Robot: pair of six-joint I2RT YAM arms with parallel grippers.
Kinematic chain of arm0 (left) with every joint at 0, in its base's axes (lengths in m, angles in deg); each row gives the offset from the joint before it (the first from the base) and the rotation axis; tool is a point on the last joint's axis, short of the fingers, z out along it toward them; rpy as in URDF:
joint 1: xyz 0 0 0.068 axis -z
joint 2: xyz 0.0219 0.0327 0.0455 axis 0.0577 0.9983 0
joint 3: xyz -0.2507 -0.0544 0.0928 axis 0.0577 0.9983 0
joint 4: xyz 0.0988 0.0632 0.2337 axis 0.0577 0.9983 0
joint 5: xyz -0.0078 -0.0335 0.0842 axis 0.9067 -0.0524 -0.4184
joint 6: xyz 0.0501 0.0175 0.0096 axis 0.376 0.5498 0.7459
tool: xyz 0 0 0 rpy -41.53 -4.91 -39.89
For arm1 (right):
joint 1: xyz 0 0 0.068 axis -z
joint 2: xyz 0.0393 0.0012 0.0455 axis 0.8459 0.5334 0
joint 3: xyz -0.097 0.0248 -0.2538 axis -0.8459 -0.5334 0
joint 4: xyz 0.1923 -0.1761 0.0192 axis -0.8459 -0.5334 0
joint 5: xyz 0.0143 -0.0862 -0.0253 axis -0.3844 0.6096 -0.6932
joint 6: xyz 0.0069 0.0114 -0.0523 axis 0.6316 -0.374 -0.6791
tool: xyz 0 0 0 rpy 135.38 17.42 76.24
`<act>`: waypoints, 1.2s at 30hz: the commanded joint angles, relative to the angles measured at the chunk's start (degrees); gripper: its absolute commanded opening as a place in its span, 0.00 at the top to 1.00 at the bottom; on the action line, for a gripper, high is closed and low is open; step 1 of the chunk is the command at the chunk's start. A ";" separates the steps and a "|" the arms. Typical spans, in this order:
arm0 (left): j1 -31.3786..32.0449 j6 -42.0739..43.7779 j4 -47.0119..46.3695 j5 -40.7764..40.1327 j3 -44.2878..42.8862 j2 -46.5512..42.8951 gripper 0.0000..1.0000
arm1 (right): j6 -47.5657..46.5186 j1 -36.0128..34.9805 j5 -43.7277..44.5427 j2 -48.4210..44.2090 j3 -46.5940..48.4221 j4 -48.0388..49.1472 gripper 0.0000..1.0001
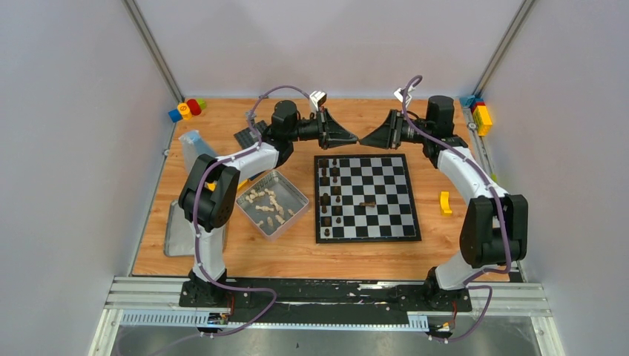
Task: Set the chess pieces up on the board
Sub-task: Place the chess piece on the chessboard.
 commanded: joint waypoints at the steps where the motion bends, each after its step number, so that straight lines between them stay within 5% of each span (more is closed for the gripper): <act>1: 0.25 -0.59 -2.64 -0.62 0.20 -0.07 1.00 | 1.99 -0.56 -2.03 1.40 2.80 3.54 0.63; 27: 0.46 1.91 -0.49 -1.24 2.15 -1.13 0.98 | 2.01 -1.18 -2.89 2.17 4.43 4.01 0.93; 36: 0.71 11.34 8.47 -0.53 0.66 -3.16 0.50 | -4.97 -0.98 -2.31 0.47 5.26 -2.85 1.00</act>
